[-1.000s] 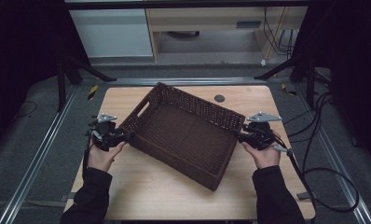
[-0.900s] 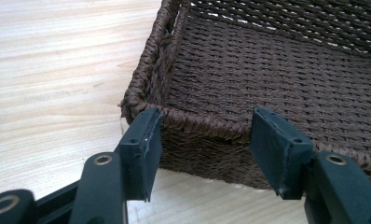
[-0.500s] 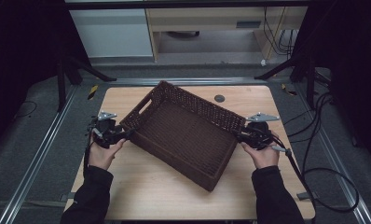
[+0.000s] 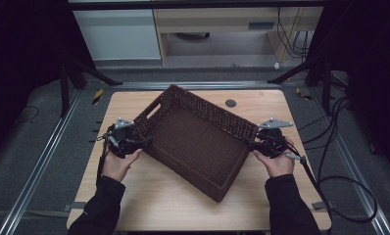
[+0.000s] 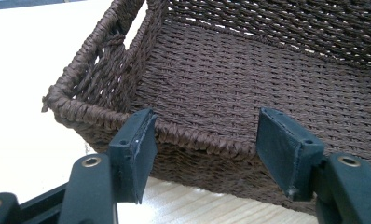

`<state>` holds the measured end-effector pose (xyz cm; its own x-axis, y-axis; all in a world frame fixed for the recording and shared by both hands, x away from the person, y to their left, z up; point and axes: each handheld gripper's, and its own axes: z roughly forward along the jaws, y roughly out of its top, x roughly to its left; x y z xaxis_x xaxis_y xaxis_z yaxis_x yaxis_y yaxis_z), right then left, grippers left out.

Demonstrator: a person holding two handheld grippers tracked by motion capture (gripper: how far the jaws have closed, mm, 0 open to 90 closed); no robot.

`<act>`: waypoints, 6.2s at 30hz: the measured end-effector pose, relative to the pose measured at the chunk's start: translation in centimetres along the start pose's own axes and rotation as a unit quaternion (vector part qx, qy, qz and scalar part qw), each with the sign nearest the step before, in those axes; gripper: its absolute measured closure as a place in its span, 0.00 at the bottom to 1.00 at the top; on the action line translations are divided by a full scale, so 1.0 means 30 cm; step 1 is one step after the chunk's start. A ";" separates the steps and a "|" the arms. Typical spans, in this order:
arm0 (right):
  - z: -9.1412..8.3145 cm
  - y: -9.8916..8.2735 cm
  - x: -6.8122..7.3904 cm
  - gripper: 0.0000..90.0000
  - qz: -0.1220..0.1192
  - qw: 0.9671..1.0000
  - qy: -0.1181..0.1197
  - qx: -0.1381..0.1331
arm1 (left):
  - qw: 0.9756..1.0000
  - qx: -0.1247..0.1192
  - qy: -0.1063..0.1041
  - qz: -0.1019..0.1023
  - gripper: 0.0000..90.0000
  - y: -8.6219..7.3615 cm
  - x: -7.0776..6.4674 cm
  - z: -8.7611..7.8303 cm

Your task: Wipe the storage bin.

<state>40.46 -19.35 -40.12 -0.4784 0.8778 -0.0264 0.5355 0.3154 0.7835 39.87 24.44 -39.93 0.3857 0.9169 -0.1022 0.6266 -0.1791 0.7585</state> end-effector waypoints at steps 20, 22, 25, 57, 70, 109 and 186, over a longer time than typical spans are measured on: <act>0.050 0.018 -0.055 0.75 -0.012 1.000 -0.027 0.005 | 0.999 0.003 0.032 0.008 0.46 0.035 0.032 0.046; 0.047 0.018 -0.055 0.76 -0.011 1.000 -0.025 0.008 | 0.999 0.003 0.034 0.003 0.45 0.035 0.030 0.042; 0.035 0.013 -0.039 0.75 -0.017 0.999 -0.025 0.016 | 1.000 0.002 0.017 -0.011 0.42 0.034 0.026 0.028; 0.031 0.003 0.006 0.90 -0.037 0.998 0.038 0.028 | 1.000 -0.001 -0.008 -0.014 0.47 0.028 0.008 0.036; 0.009 0.003 0.027 0.77 -0.037 0.997 0.062 0.010 | 1.000 0.016 -0.023 -0.007 0.52 0.019 -0.011 0.058; 0.067 0.025 0.077 0.84 -0.038 0.994 0.099 -0.019 | 0.999 0.013 -0.003 0.029 0.58 0.019 -0.019 0.106; 0.031 0.027 0.168 0.64 -0.037 0.995 0.095 -0.013 | 0.998 0.052 -0.011 0.039 0.64 -0.025 -0.028 0.112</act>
<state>39.12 -14.33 -40.20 -0.6401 0.7677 0.0314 0.4765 0.3646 0.8000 41.34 22.62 -42.58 0.4490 0.8915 -0.0605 0.6605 -0.2855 0.6944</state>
